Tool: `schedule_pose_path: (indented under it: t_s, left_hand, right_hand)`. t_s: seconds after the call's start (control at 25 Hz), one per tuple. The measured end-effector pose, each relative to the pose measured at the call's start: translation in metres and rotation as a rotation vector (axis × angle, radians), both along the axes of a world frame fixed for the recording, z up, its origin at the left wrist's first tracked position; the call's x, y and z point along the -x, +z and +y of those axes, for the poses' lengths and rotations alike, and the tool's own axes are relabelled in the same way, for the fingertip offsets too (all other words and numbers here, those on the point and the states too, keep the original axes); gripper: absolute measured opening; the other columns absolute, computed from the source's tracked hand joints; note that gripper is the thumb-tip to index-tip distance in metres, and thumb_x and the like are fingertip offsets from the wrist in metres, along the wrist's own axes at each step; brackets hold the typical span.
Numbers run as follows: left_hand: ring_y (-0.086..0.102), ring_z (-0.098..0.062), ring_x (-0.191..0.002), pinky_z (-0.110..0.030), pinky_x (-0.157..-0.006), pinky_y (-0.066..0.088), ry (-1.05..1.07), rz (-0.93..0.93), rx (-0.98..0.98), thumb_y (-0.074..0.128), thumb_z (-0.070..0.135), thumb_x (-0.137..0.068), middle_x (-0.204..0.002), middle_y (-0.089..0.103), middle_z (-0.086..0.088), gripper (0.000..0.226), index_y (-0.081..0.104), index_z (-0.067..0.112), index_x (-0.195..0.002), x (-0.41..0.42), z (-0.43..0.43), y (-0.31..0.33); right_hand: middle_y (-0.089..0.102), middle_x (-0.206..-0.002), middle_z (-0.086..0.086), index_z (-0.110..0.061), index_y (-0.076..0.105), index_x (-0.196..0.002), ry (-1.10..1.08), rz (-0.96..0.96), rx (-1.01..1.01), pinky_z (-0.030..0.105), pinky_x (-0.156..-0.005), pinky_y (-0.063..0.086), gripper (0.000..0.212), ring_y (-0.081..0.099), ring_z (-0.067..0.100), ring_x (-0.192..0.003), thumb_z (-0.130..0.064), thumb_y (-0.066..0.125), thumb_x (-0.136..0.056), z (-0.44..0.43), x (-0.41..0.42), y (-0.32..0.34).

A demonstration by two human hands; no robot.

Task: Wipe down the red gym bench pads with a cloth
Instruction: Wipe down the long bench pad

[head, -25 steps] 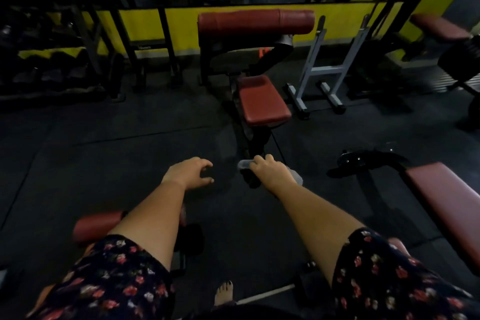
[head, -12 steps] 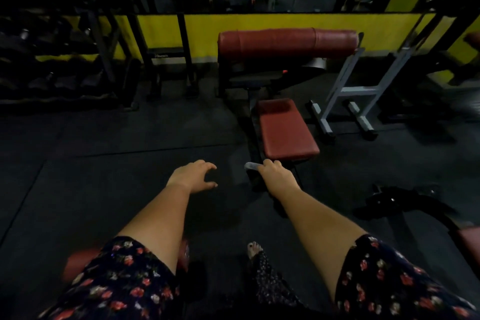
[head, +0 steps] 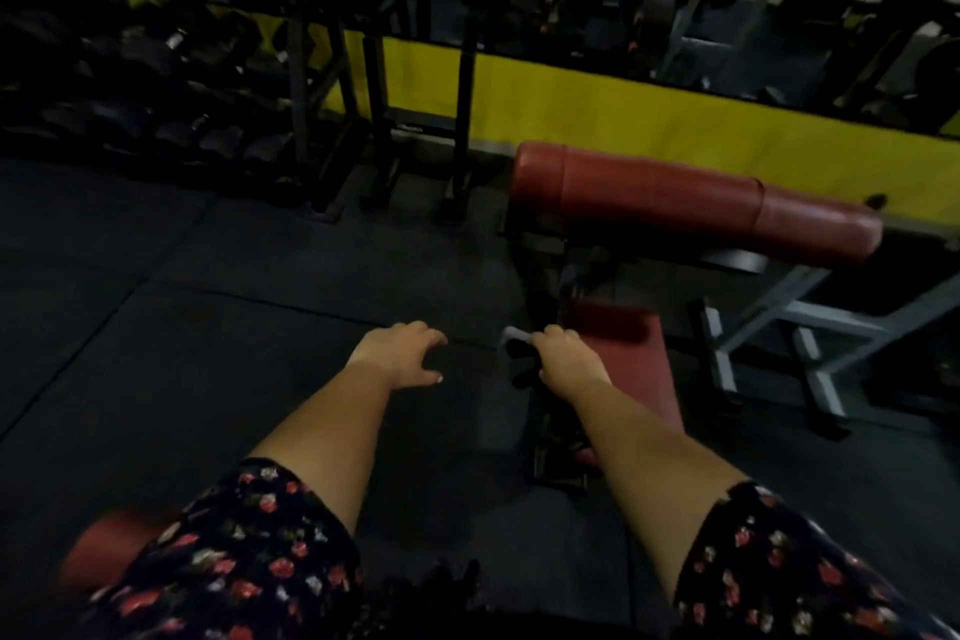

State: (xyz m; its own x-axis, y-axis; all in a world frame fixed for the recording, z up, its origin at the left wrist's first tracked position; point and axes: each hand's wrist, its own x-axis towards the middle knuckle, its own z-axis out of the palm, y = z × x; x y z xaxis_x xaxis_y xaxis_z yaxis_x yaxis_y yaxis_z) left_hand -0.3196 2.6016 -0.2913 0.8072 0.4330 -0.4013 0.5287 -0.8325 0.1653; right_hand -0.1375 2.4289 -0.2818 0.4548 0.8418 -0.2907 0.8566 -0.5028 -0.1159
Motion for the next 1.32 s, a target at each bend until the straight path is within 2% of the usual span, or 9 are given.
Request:
schedule_pose_path:
  t_s: [0.24, 0.36, 0.64, 1.0, 1.32]
  left_hand:
    - [0.047, -0.02, -0.126, -0.041, -0.097, 0.046, 0.22, -0.047, 0.041, 0.062, 0.052, -0.087, -0.139, 0.046, 0.004, 0.063, 0.039, 0.034, -0.143, 0.001, 0.098, -0.01]
    - [0.047, -0.019, -0.125, -0.041, -0.096, 0.047, 0.299, -0.058, 0.067, 0.062, 0.052, -0.087, -0.137, 0.047, 0.006, 0.064, 0.039, 0.034, -0.143, -0.001, 0.162, -0.017]
    - [0.049, -0.018, -0.122, -0.041, -0.095, 0.048, 0.391, -0.097, 0.058, 0.06, 0.053, -0.088, -0.135, 0.048, 0.005, 0.062, 0.039, 0.034, -0.144, 0.016, 0.327, -0.003]
    - [0.049, -0.015, -0.122, -0.037, -0.093, 0.046, 0.692, -0.146, 0.059, 0.06, 0.05, -0.09, -0.135, 0.049, 0.007, 0.06, 0.04, 0.034, -0.143, 0.108, 0.464, -0.006]
    - [0.046, -0.02, -0.127, -0.043, -0.102, 0.044, 1.01, -0.073, 0.086, 0.059, 0.051, -0.09, -0.141, 0.042, 0.003, 0.06, 0.039, 0.035, -0.143, 0.215, 0.588, -0.008]
  right_hand:
    - [0.042, -0.126, 0.012, -0.023, 0.033, -0.146, 0.228, 0.008, -0.023, 0.047, -0.084, 0.048, 0.059, 0.043, 0.034, -0.116, -0.004, 0.049, -0.092, 0.124, -0.007, -0.005]
    - [0.044, -0.13, 0.012, -0.028, 0.03, -0.147, 0.306, -0.018, 0.001, 0.047, -0.086, 0.049, 0.061, 0.042, 0.034, -0.119, -0.005, 0.047, -0.094, 0.2, -0.017, -0.007]
    - [0.052, -0.128, 0.012, -0.014, 0.042, -0.137, 0.376, -0.054, 0.078, 0.043, -0.086, 0.046, 0.041, 0.042, 0.031, -0.12, -0.005, 0.044, -0.097, 0.387, -0.02, 0.005]
    - [0.051, -0.126, 0.011, -0.022, 0.036, -0.142, 0.695, -0.064, 0.073, 0.045, -0.086, 0.05, 0.051, 0.043, 0.031, -0.117, -0.008, 0.049, -0.095, 0.594, 0.06, 0.0]
    - [0.052, -0.125, 0.01, -0.028, 0.027, -0.148, 1.02, -0.084, 0.051, 0.042, -0.086, 0.049, 0.06, 0.043, 0.03, -0.119, -0.004, 0.046, -0.096, 0.789, 0.143, -0.005]
